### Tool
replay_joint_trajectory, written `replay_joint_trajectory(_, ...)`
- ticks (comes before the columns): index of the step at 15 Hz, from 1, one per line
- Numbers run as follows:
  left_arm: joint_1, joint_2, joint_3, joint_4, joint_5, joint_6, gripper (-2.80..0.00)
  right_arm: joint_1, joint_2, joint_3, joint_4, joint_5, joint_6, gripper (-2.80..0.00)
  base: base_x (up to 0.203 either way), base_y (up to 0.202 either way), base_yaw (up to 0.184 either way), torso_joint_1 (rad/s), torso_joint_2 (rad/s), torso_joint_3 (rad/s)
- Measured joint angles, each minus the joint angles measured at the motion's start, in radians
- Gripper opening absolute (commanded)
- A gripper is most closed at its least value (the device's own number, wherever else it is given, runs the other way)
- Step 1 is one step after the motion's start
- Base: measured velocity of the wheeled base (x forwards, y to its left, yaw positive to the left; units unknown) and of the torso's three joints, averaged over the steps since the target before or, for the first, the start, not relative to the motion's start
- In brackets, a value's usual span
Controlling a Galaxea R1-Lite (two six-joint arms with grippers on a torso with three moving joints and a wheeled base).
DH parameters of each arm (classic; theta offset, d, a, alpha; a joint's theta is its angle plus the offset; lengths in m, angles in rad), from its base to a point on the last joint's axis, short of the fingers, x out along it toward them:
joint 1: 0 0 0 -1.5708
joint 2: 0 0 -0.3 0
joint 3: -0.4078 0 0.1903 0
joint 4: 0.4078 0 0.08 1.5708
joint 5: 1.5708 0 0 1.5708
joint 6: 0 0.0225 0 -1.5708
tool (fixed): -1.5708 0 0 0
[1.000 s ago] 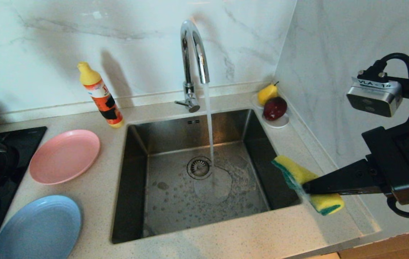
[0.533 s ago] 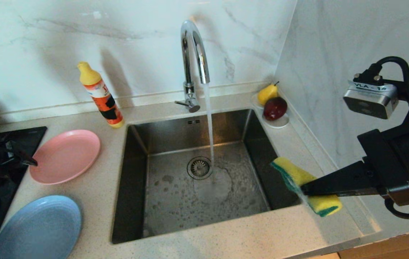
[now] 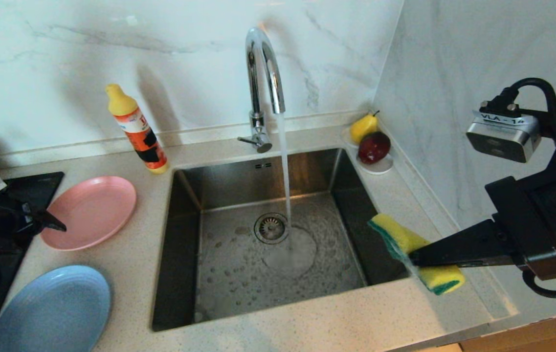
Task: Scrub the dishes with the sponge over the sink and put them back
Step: Wash the plate
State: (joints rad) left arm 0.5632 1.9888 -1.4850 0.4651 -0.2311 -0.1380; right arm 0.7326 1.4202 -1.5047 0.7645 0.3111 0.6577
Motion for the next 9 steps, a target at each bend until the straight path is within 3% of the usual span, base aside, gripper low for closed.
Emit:
replay_joint_trajectory(4, -0.012, 0.029, 0.004, -0.044, -0.012, -0.063, 0.0, -0.001, -0.001, 0.009, 0.0, 0.0, -0.001, -2.8, 0.0, 0.0, 0.0, 0.0, 0.0, 0.0)
replay_joint_trajectory(9, -0.014, 0.041, -0.005, -0.087, -0.083, -0.135, 0.0, -0.001, -0.009, 0.014, 0.0, -0.002, -0.001, -2.8, 0.0, 0.0, 0.0, 0.0, 0.0, 0.0)
